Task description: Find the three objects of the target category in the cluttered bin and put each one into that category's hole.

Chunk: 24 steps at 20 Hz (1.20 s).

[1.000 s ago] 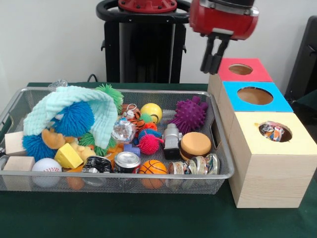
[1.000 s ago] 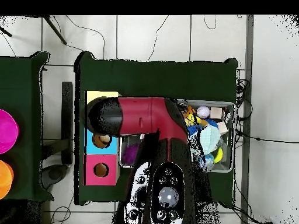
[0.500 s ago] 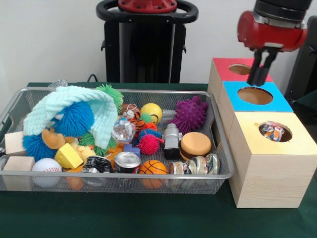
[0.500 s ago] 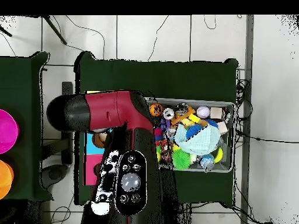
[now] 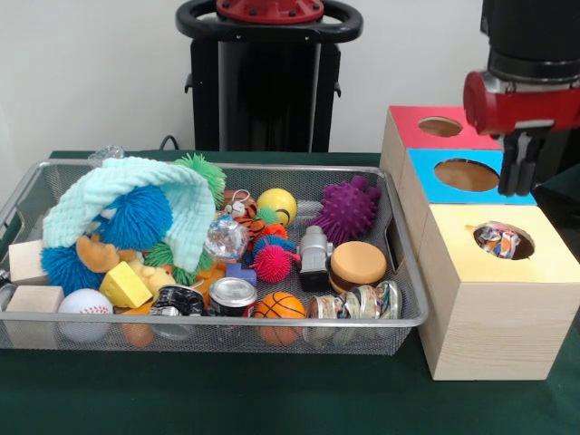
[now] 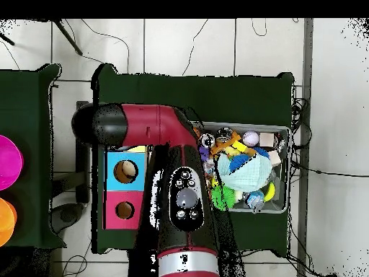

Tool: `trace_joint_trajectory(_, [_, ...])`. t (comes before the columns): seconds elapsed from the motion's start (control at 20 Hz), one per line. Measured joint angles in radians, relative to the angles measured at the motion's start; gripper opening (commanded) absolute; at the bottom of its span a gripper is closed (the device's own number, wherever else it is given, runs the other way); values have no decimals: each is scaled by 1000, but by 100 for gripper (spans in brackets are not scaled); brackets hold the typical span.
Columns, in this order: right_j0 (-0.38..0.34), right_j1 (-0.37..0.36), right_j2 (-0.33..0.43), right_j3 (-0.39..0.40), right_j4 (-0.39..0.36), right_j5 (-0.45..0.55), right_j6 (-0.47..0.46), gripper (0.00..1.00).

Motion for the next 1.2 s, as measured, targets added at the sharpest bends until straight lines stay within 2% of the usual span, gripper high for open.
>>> trace_joint_trajectory(0.35, [-7,48,0,-2,-23,-64,0,0])
trace_joint_trajectory(0.8, [-4,91,-1,-3,-50,-66,0,0])
trace_joint_trajectory(1.2, [41,121,-6,-25,-51,-66,0,0])
